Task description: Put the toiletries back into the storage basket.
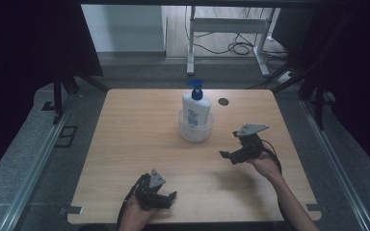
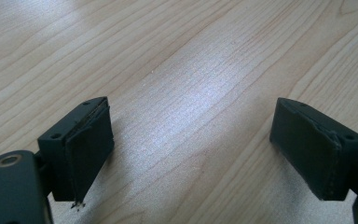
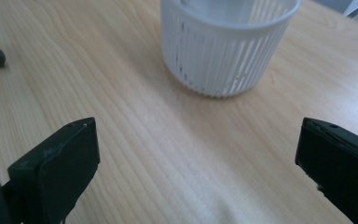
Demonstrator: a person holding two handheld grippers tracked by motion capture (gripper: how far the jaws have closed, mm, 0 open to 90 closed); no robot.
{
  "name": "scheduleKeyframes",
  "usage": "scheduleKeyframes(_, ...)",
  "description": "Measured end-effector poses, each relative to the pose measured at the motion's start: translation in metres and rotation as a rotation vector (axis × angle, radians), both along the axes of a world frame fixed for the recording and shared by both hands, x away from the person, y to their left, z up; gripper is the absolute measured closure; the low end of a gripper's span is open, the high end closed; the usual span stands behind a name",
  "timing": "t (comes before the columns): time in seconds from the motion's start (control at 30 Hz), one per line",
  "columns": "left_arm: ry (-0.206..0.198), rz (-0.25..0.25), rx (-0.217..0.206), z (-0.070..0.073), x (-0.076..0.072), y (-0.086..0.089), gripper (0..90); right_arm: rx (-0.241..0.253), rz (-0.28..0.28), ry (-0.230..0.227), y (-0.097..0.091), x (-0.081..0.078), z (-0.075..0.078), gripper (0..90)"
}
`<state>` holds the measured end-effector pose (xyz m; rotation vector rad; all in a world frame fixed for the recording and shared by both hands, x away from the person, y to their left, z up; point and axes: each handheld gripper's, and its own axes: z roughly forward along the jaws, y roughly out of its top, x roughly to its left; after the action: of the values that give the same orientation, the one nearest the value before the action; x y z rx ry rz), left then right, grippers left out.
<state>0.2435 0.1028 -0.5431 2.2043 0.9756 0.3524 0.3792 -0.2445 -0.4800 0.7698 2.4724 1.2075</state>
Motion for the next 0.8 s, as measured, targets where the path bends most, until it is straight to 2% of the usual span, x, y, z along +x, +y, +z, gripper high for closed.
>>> scheduleKeyframes(0.13,0.000,0.000,0.000,0.000,0.000,0.000,12.7,-0.032,0.005,0.006,0.001,-0.009,-0.012,0.0)
scheduleKeyframes(0.7,0.000,0.004,-0.003,0.000,0.000,0.000,12.8,-0.057,-0.009,0.046,0.001,-0.030,-0.042,0.0)
scheduleKeyframes(0.8,0.000,0.005,-0.004,0.000,0.000,-0.001,12.8,-0.071,-0.017,0.059,0.002,-0.034,-0.052,0.0)
